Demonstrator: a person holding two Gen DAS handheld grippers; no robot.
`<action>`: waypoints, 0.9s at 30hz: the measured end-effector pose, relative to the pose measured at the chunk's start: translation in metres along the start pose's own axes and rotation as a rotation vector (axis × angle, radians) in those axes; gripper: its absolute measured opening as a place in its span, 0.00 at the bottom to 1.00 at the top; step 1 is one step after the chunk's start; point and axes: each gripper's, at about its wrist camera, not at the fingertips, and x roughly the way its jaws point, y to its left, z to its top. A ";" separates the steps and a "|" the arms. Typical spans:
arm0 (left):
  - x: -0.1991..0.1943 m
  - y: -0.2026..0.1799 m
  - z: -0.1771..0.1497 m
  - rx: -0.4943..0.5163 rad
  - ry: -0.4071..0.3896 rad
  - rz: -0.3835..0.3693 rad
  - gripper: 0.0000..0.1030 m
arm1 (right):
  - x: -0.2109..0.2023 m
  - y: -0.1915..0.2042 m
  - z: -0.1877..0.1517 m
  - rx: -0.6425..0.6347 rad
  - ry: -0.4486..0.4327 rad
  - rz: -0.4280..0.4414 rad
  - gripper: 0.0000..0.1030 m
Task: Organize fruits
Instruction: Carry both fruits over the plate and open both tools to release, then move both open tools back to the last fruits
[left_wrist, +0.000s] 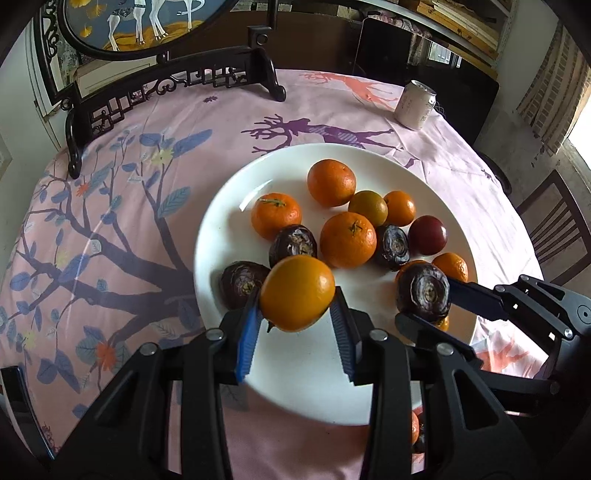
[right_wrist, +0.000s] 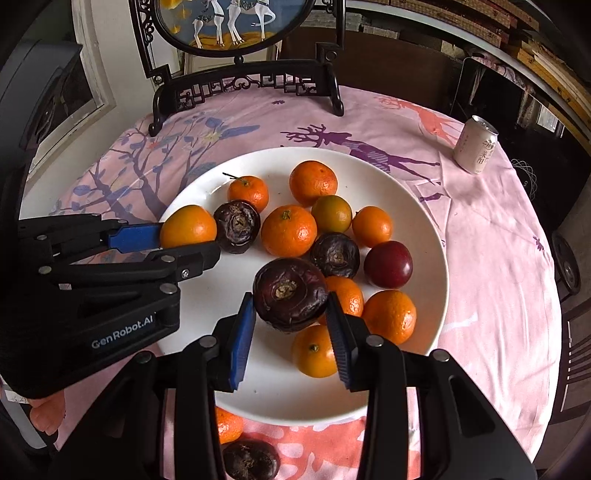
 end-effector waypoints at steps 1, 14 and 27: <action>0.002 0.001 0.001 -0.004 0.002 0.001 0.37 | 0.002 0.000 0.001 -0.001 0.003 0.000 0.38; -0.034 0.006 0.003 -0.018 -0.097 -0.026 0.72 | -0.024 -0.011 -0.002 0.035 -0.080 -0.053 0.65; -0.101 0.009 -0.108 -0.014 -0.204 0.006 0.81 | -0.100 -0.006 -0.114 0.187 -0.146 -0.015 0.84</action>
